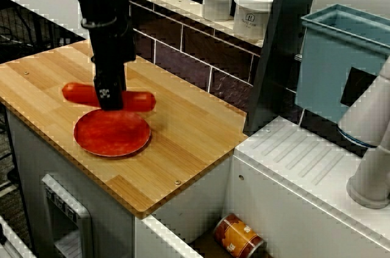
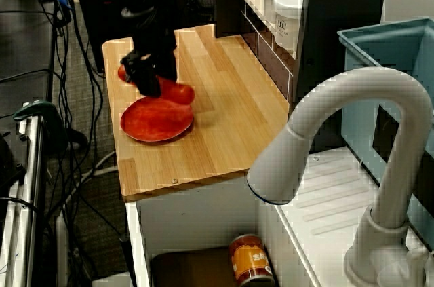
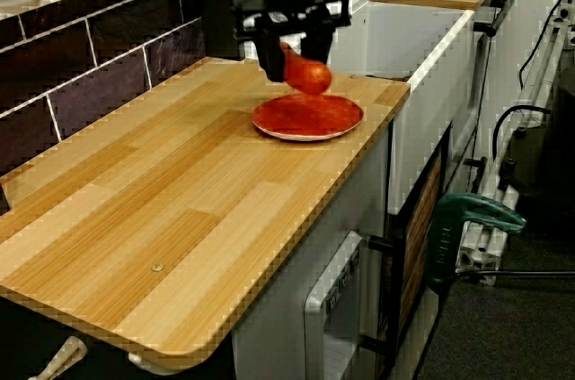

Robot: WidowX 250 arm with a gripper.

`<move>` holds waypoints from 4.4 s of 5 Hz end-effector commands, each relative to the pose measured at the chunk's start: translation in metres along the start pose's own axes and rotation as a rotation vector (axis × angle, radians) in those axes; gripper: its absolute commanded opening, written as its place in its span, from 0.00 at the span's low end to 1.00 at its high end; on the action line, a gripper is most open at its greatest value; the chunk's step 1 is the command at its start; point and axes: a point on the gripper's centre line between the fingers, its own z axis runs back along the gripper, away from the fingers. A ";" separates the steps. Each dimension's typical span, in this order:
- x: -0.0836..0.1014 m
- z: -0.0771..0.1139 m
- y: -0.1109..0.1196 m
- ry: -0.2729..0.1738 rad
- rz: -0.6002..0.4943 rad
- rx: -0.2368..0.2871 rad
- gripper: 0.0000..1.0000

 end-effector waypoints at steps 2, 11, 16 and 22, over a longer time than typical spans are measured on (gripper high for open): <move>0.023 0.011 0.047 -0.100 -0.528 0.193 0.00; 0.009 0.006 0.065 -0.057 -0.298 0.053 1.00; 0.027 0.004 0.070 -0.142 -0.295 0.180 1.00; 0.025 -0.047 0.065 -0.029 -0.310 0.150 0.00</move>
